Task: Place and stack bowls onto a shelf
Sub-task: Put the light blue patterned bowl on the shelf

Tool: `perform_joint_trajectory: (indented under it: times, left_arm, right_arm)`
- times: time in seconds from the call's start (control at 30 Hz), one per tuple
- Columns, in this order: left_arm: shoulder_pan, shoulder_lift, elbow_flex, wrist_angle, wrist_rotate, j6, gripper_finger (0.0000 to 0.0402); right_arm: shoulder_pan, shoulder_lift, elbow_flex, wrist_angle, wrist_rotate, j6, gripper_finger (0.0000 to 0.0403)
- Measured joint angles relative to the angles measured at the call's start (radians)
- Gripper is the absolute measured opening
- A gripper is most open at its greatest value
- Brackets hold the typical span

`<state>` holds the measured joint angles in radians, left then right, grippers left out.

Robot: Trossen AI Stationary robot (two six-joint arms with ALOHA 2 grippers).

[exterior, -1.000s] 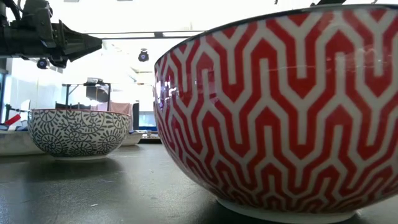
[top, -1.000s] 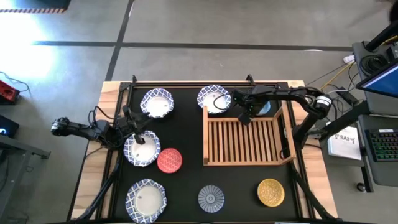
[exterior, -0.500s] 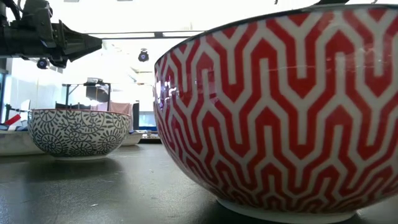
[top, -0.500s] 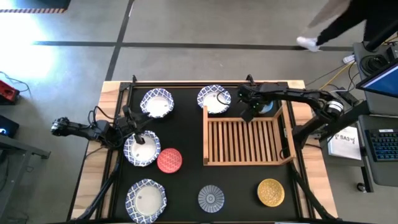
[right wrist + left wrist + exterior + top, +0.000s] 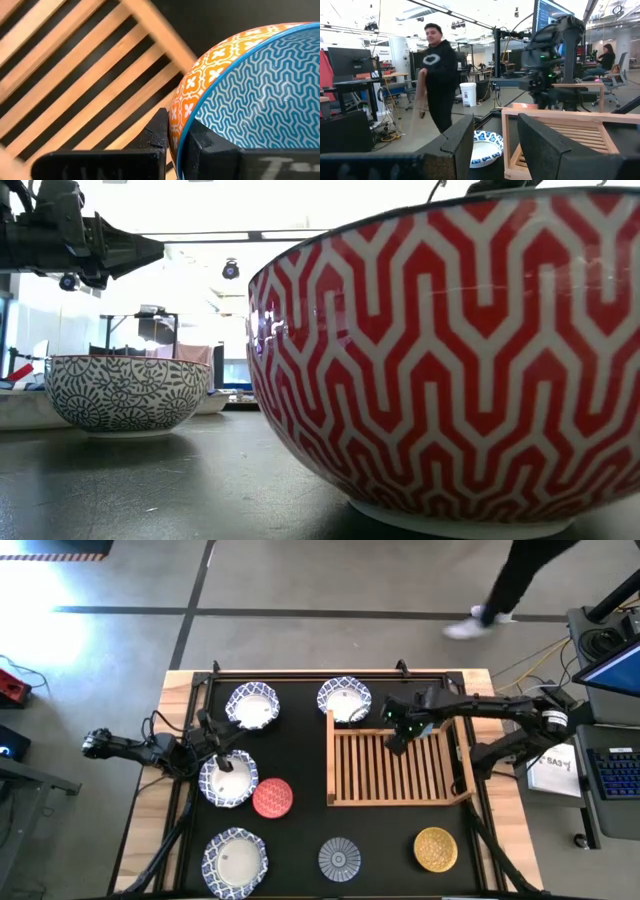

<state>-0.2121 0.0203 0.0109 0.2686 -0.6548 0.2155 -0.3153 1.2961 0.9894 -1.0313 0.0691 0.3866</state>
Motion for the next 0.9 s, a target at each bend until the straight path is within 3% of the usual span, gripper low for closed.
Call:
perform_joint_trajectory:
  times: [0.4, 0.57, 0.9]
  left_arm:
    - [0.0, 0.0, 0.0, 0.0, 0.0, 0.0, 0.0135]
    - [0.0, 0.0, 0.0, 0.0, 0.0, 0.0, 0.0135]
    - [0.0, 0.0, 0.0, 0.0, 0.0, 0.0, 0.0135]
  right_arm:
    - [0.269, 0.061, -0.001, -0.119, -0.003, 0.204, 0.0013]
    - [0.34, 0.084, -0.001, -0.118, -0.069, 0.232, 0.0013]
    - [0.438, 0.093, -0.051, -0.119, -0.078, 0.327, 0.0013]
